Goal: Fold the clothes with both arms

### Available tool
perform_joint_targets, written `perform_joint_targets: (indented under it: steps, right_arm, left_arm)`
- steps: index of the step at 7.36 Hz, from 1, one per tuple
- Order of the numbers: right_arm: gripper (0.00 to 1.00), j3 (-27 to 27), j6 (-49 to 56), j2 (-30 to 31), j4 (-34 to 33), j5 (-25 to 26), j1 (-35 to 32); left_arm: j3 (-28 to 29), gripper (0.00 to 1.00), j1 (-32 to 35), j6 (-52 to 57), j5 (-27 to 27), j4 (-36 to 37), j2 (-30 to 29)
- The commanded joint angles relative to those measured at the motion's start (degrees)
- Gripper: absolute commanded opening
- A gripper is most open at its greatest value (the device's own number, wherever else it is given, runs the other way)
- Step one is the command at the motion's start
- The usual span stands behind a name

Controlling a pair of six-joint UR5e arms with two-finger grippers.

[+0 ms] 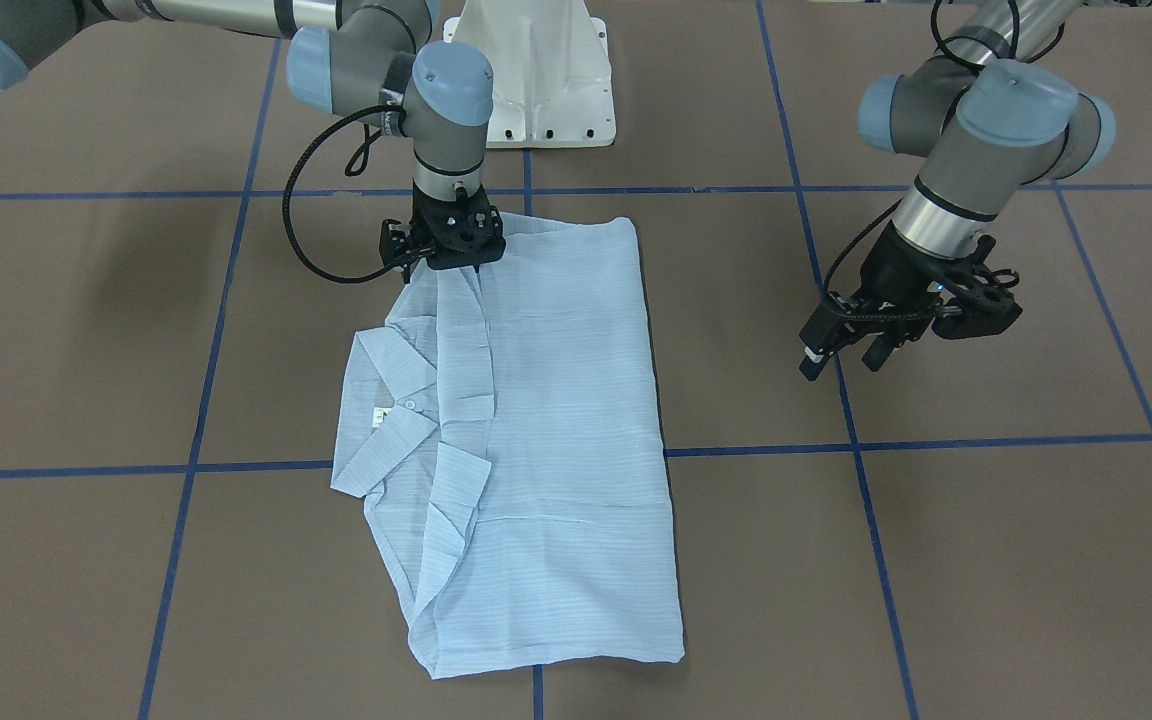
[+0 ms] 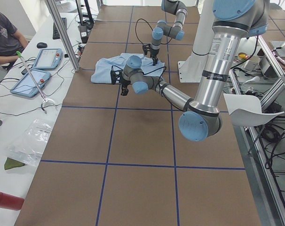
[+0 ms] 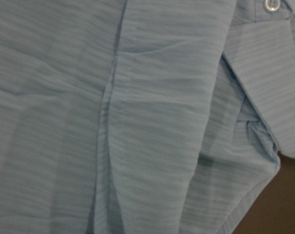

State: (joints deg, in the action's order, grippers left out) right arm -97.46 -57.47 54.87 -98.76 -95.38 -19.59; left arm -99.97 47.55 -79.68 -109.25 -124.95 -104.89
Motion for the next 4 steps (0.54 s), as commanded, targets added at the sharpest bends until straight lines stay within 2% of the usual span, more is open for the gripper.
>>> perform_joint_targets:
  steps: [1,2,4]
  right_arm:
    - [1.0,-0.97,3.39,0.41,-2.56,-0.5,-2.63]
    - [1.0,-3.76,6.63,2.24,-4.84,-0.68,-4.65]
    - [1.0,-7.55,9.04,9.7,-4.87,-0.42,-6.16]
  left_arm:
    - [0.04,1.0,-1.13,-0.39,0.0,0.05,-0.31]
    - [0.04,1.0,-2.1,-1.96,0.09,-0.03,-0.66]
    - [0.04,1.0,-3.34,-3.2,0.17,0.4,-2.07]
